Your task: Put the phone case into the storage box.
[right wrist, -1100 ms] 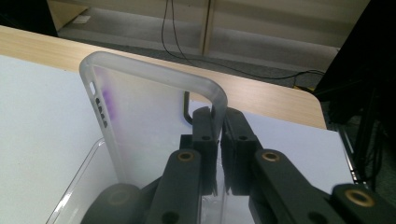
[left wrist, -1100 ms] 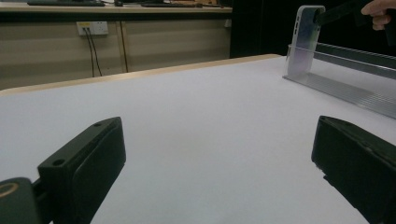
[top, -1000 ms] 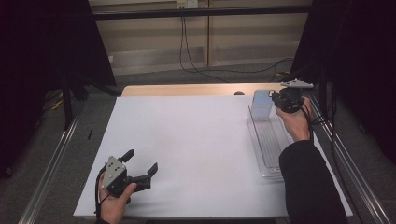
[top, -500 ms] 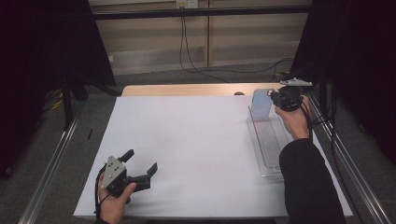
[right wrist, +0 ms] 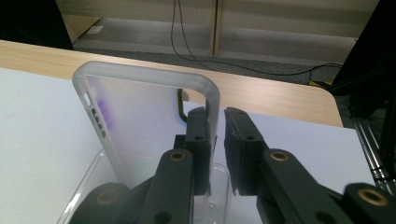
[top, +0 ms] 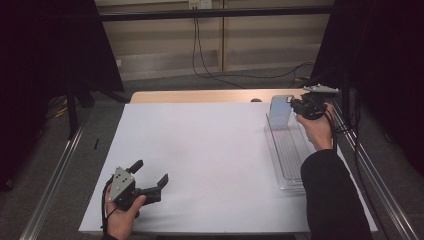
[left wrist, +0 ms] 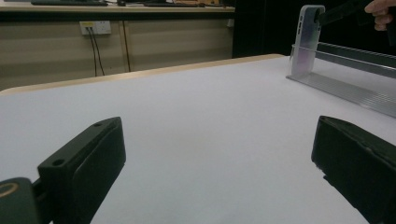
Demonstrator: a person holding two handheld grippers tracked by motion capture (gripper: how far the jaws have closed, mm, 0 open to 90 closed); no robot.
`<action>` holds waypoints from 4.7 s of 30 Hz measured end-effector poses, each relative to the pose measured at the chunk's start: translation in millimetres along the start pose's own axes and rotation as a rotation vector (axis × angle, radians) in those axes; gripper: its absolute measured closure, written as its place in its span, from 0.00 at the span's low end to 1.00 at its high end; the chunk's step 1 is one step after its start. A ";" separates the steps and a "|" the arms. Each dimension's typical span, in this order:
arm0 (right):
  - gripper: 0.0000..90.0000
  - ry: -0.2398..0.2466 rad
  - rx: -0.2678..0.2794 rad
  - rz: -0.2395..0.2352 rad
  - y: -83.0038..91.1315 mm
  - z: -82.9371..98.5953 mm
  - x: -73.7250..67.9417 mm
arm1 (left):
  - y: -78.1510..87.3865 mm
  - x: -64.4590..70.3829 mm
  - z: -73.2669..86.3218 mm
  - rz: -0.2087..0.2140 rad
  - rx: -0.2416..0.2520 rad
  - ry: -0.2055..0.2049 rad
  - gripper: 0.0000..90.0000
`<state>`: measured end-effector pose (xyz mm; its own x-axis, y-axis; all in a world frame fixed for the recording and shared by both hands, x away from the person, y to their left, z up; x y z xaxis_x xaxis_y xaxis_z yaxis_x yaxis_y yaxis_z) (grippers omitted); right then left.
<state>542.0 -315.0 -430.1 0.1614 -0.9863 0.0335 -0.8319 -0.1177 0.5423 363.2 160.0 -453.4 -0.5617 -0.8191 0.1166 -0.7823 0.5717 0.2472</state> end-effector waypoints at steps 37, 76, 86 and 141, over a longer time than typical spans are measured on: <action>0.05 -0.036 0.075 -0.043 19.7 5.3 -8.1 | 5.8 -2.9 -4.0 -0.018 0.025 0.011 0.04; 0.01 0.080 0.266 -0.013 58.4 15.4 -18.1 | 10.3 -5.4 -5.3 -0.019 0.036 0.024 0.05; 0.01 0.088 0.280 -0.007 72.5 22.4 -9.0 | 10.7 -5.5 -5.2 -0.014 0.035 0.025 0.05; 0.02 0.085 0.347 -0.111 159.3 97.8 -34.1 | 18.8 0.0 -2.4 -0.006 0.022 0.025 0.05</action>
<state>352.0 -311.4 -427.0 0.2924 -0.9539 0.0683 -0.9349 -0.2701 0.2303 349.1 170.6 -446.5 -0.5502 -0.8233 0.1393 -0.7917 0.5674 0.2264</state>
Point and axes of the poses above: each handheld gripper's, and its own axes: y roughly backward along the jaws, z roughly out of its underside, x roughly to its right, the point moved 9 cm from there along -y, roughly forward along the jaws, and after that the axes turned 3 degrees about y, right-handed, at the moved point
